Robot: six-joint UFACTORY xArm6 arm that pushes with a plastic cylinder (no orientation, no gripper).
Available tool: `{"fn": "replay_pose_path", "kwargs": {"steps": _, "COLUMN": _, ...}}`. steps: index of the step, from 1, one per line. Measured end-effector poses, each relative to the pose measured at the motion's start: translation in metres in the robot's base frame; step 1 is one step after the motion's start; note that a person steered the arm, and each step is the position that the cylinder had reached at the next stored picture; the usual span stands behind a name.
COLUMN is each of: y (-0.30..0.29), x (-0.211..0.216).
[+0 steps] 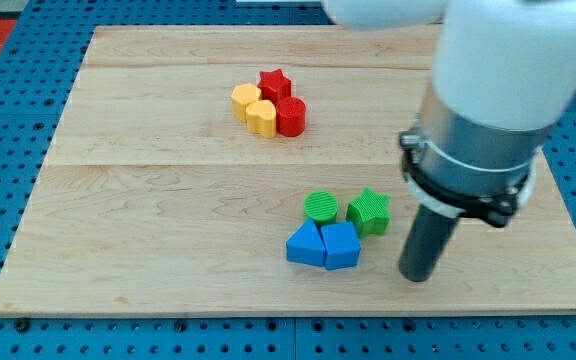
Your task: Move your arm away from the green star
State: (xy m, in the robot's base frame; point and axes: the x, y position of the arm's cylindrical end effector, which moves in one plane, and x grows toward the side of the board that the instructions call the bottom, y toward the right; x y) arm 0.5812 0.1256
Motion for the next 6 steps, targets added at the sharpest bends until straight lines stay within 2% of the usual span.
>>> {"fn": "replay_pose_path", "kwargs": {"steps": 3, "y": 0.022, "x": 0.0}}
{"fn": "replay_pose_path", "kwargs": {"steps": 4, "y": 0.1, "x": -0.041}}
{"fn": "replay_pose_path", "kwargs": {"steps": 5, "y": 0.127, "x": -0.089}}
{"fn": "replay_pose_path", "kwargs": {"steps": 6, "y": 0.109, "x": -0.108}}
